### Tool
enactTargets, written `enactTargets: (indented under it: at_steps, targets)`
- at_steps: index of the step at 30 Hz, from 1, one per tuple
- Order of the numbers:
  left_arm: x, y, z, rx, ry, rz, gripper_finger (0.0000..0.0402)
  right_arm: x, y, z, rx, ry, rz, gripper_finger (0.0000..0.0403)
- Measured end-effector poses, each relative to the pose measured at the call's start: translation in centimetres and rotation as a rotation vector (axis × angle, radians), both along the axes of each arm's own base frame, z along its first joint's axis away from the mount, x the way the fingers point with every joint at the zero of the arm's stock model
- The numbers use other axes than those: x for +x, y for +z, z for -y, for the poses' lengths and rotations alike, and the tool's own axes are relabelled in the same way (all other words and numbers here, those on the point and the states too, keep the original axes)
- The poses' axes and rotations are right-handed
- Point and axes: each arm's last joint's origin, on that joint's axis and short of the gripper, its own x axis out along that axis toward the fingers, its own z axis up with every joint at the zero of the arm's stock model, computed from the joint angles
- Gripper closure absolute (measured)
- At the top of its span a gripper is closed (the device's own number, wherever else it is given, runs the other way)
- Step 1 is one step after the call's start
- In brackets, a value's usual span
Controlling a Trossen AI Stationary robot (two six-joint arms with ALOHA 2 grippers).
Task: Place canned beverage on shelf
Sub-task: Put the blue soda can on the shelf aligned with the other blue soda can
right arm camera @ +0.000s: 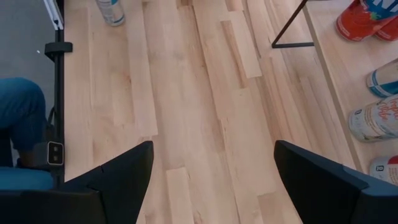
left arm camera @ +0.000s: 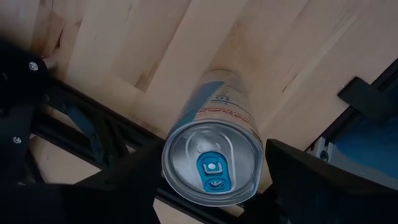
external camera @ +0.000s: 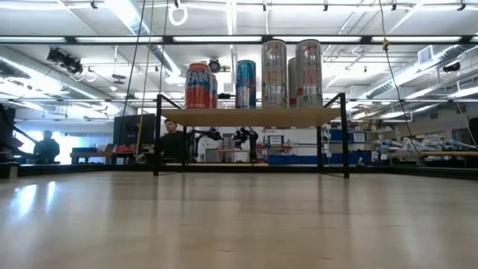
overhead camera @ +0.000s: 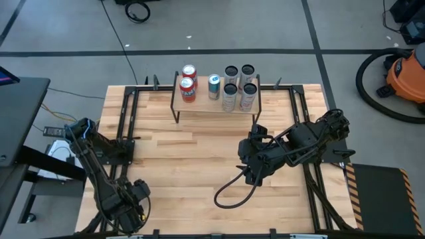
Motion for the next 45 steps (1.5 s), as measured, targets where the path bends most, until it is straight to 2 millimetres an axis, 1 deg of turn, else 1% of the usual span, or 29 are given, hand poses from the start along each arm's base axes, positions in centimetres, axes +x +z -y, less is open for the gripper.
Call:
enactTargets:
  at_steps: [6, 10, 15, 20, 24, 28, 34, 39, 42, 45]
  targets:
    - [0.7, 0.0, -0.4, -0.004, 0.006, -0.005, 0.0163, 0.0, 0.0, 0.0, 0.001, -0.002, 0.0, 0.006]
    - [2.0, 0.1, -1.8, 0.022, -0.023, -0.031, 0.0179, 0.0, 0.0, 0.0, 0.012, -0.029, 0.01, 0.006]
    - [4.3, 0.1, -4.6, 0.095, -0.047, -0.031, 0.0173, 0.0, 0.0, 0.0, 0.013, -0.03, 0.013, 0.006]
    - [7.0, 0.1, -7.4, 0.071, -0.013, -0.035, 0.0168, 0.0, 0.0, 0.0, 0.01, -0.027, 0.012, 0.006]
    - [9.3, 0.0, -10.3, 0.066, 0.109, -0.005, 0.0167, 0.1, 0.1, 0.1, -0.008, -0.038, 0.023, 0.006]
    - [10.9, 0.0, -13.5, 0.075, 0.228, 0.011, 0.0167, 0.1, 0.1, 0.1, -0.009, -0.039, 0.023, 0.006]
    - [13.2, 0.0, -18.0, 0.017, 0.308, 0.073, 0.0166, 0.1, 0.1, 0.1, -0.007, -0.041, 0.024, 0.006]
    - [14.6, 0.1, -21.2, -0.017, 0.346, 0.157, 0.0166, 0.1, 0.1, 0.1, -0.008, -0.041, 0.024, 0.006]
    - [14.7, 0.1, -22.8, -0.012, 0.367, 0.162, 0.0166, 0.1, 0.1, 0.1, -0.007, -0.041, 0.024, 0.006]
    - [14.6, 0.1, -23.8, -0.015, 0.367, 0.153, 0.0166, 0.1, 0.1, 0.1, -0.003, -0.047, 0.025, 0.006]
